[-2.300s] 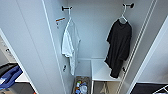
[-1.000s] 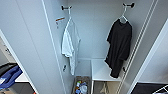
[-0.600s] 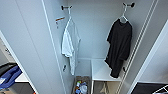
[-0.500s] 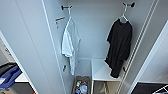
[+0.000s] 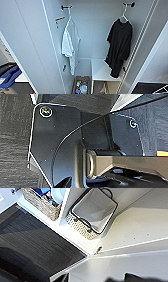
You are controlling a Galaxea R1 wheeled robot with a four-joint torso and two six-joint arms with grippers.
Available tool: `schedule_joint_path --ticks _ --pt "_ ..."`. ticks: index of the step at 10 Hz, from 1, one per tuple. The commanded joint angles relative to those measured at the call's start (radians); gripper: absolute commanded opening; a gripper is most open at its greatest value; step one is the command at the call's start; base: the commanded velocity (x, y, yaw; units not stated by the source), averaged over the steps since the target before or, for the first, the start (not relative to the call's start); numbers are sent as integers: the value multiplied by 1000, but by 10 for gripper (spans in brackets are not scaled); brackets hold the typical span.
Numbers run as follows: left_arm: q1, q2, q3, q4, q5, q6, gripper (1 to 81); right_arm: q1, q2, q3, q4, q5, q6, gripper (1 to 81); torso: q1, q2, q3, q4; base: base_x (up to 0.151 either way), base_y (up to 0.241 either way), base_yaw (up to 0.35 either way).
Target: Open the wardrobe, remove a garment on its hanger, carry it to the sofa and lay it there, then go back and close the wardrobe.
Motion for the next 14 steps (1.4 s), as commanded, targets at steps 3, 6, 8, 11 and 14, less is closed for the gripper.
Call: schedule_joint_path --ticks 3,6,8,11,14 --pt "-11 3 9 16 51 4 811 102 -122 -32 79 -52 89 811 0 0 0 0 0 0 0" --pt "-11 -2 8 14 45 4 811 25 -141 -29 175 14 89 811 0 0 0 0 0 0 0" --pt "-9 -6 8 14 36 6 811 -52 -159 -14 284 143 86 811 0 0 0 0 0 0 0" --pt "-11 -3 -15 7 -30 7 811 -190 -210 46 447 307 86 811 0 0 0 0 0 0 0" --pt "-12 4 -15 13 -35 7 811 -338 -280 138 609 463 86 811 0 0 0 0 0 0 0"
